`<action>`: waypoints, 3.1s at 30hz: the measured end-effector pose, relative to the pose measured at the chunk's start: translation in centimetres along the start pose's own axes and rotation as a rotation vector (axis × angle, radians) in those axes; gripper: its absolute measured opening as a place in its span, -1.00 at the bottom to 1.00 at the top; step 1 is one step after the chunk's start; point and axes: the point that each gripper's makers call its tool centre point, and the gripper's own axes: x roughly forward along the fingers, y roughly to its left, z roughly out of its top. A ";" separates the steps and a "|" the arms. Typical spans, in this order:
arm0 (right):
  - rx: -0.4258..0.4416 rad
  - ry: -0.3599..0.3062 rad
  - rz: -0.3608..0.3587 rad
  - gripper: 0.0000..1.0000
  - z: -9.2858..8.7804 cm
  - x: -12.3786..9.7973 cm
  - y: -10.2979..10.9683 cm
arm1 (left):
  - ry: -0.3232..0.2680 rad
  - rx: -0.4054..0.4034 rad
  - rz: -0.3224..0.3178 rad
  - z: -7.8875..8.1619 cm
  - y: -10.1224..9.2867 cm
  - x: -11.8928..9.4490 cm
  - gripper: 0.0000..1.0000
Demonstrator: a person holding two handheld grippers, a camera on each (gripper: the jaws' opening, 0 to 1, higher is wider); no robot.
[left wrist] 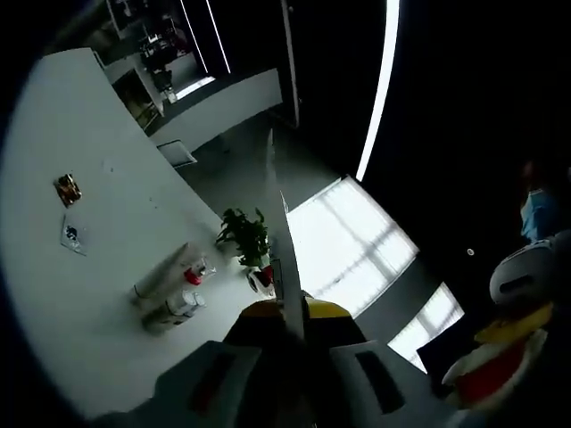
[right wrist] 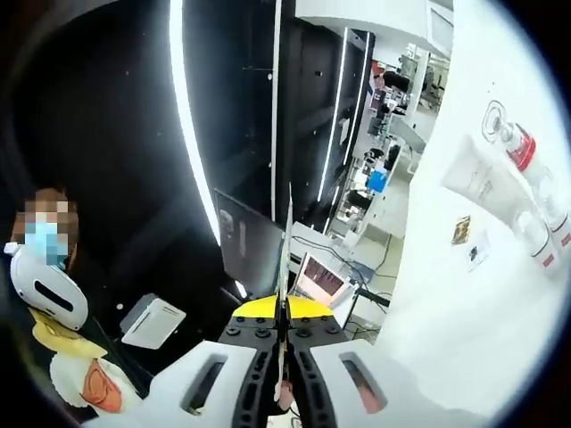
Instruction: Arrange the skincare products in the storage area until every visible bottle or jar stands upright without overlapping.
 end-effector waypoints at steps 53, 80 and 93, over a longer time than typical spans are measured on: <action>0.047 0.011 -0.058 -0.99 0.4 -1.0 -1.7 | 0.032 -0.041 0.134 -2.2 3.5 -1.7 -0.80; -0.153 0.089 -0.198 -0.85 0.0 -1.9 -4.4 | -0.008 -0.104 0.132 -2.1 3.8 -1.6 -1.00; -0.222 0.166 -0.188 -0.23 -0.4 -2.3 -5.1 | -0.017 -0.121 0.156 -2.1 4.9 -1.3 -1.00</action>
